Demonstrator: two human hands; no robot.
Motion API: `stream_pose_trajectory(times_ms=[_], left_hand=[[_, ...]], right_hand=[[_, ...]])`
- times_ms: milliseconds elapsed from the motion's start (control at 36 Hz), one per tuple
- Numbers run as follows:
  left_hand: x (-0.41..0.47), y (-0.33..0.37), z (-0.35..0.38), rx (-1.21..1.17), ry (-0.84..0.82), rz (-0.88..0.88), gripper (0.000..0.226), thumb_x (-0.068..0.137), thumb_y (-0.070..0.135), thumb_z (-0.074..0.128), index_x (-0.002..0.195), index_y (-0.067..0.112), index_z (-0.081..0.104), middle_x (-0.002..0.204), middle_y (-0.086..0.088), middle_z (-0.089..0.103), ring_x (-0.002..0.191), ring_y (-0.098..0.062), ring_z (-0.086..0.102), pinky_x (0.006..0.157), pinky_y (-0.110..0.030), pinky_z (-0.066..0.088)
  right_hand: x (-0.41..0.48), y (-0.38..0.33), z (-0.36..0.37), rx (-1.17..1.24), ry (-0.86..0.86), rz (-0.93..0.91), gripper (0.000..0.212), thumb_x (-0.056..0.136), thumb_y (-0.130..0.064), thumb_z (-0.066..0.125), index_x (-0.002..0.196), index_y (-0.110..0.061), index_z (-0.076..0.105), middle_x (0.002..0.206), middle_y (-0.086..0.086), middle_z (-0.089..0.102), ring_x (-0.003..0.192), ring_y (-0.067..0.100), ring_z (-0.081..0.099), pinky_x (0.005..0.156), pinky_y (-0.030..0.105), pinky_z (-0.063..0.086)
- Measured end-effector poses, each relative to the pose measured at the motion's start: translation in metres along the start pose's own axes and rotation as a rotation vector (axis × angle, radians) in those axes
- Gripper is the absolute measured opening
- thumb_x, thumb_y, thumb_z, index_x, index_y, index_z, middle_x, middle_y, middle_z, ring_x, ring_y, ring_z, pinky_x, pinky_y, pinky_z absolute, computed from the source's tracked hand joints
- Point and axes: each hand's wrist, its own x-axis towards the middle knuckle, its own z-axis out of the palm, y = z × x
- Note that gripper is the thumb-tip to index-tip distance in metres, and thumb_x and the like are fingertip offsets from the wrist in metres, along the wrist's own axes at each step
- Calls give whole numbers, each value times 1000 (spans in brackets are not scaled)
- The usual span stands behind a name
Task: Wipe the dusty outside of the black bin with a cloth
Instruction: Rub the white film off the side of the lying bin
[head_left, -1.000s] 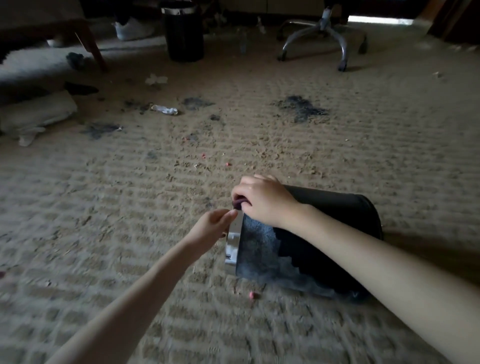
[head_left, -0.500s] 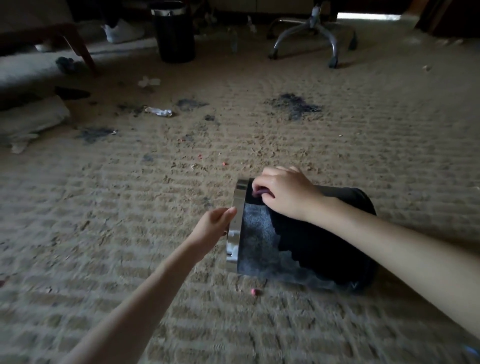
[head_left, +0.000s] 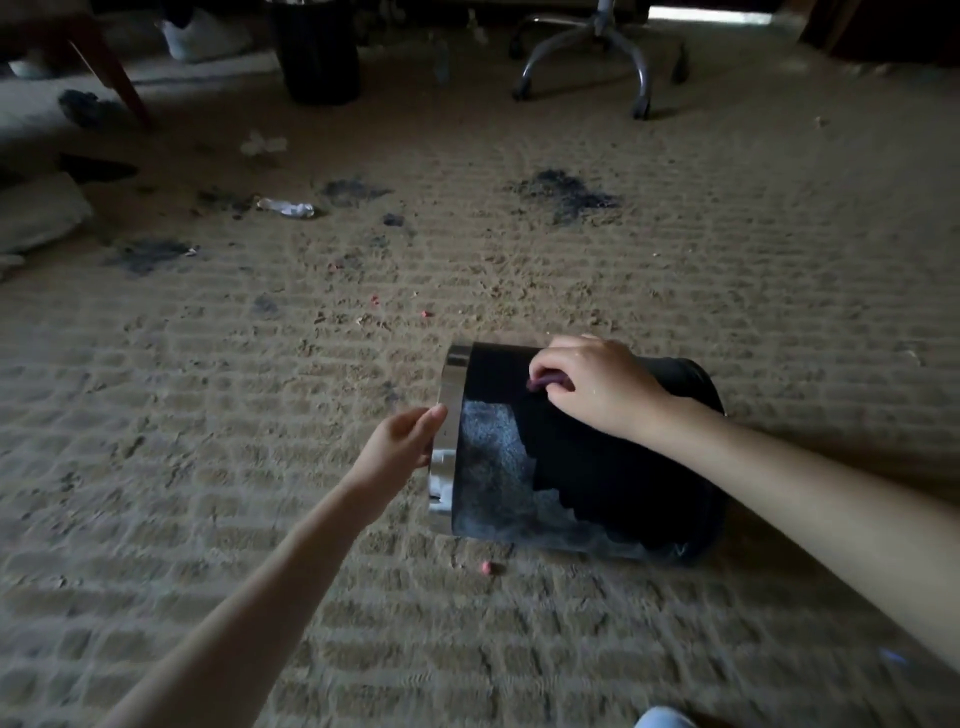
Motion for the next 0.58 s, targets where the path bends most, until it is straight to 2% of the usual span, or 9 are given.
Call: stream_pose_trajectory(times_ms=[56, 111, 167, 250, 306, 361, 417, 500, 583], left_hand=[[1, -2, 1, -30, 16, -7, 40, 96, 34, 44, 84, -4, 53, 67, -7, 36, 65, -19, 37, 63, -23, 38], [3, -2, 0, -54, 18, -9, 50, 94, 39, 46, 93, -11, 54, 73, -11, 40, 70, -20, 39, 67, -29, 38], [4, -2, 0, -75, 1, -14, 59, 90, 48, 49, 99, -10, 55, 75, -11, 45, 73, -21, 42, 71, -34, 39], [6, -2, 1, -117, -8, -25, 36, 90, 44, 47, 97, 14, 65, 60, 7, 47, 70, -19, 41, 73, -35, 39], [8, -2, 1, -140, -25, -27, 32, 90, 44, 48, 98, 20, 66, 61, 9, 51, 71, -19, 44, 72, -33, 39], [8, -4, 0, -136, -24, -27, 33, 90, 45, 50, 93, 16, 66, 68, 4, 58, 70, -16, 51, 70, -30, 41], [8, -3, 0, -115, -17, -32, 29, 93, 39, 47, 87, 16, 64, 64, 9, 60, 64, -8, 54, 66, -25, 42], [6, -1, 0, -92, -22, -33, 27, 95, 35, 44, 90, 17, 64, 62, 11, 63, 62, -3, 55, 66, -23, 43], [6, 0, 1, -99, -17, -34, 29, 95, 36, 44, 90, 17, 65, 66, 9, 63, 66, -7, 55, 67, -23, 43]], right_hand=[[1, -6, 1, 8, 32, -12, 20, 81, -8, 55, 86, -20, 69, 87, -2, 61, 89, 26, 57, 78, 39, 46], [6, -22, 6, 25, 55, -73, 21, 80, -7, 56, 89, -20, 70, 88, 0, 63, 89, 26, 57, 80, 39, 45], [16, -41, 12, 22, 29, -156, 21, 81, -8, 55, 93, -18, 69, 92, 1, 63, 91, 26, 55, 82, 39, 43], [30, -63, 22, -40, -52, -211, 17, 87, -11, 51, 95, -17, 64, 97, 2, 57, 94, 25, 49, 87, 39, 38], [31, -61, 24, -48, -51, -213, 14, 86, -11, 51, 92, -16, 63, 97, 3, 56, 93, 25, 48, 85, 40, 39], [23, -49, 25, -27, -18, -209, 12, 82, -10, 54, 88, -16, 64, 94, 3, 58, 88, 27, 50, 78, 42, 44], [10, -33, 21, 3, 10, -168, 15, 80, -8, 56, 88, -16, 66, 93, 4, 60, 85, 28, 52, 75, 43, 46], [-11, -11, 10, 10, 28, -97, 18, 81, -6, 57, 91, -16, 68, 93, 3, 62, 88, 26, 52, 78, 42, 47], [-20, 2, 1, -19, 24, -51, 17, 82, -6, 56, 89, -18, 67, 91, 0, 60, 88, 26, 52, 79, 43, 46]])
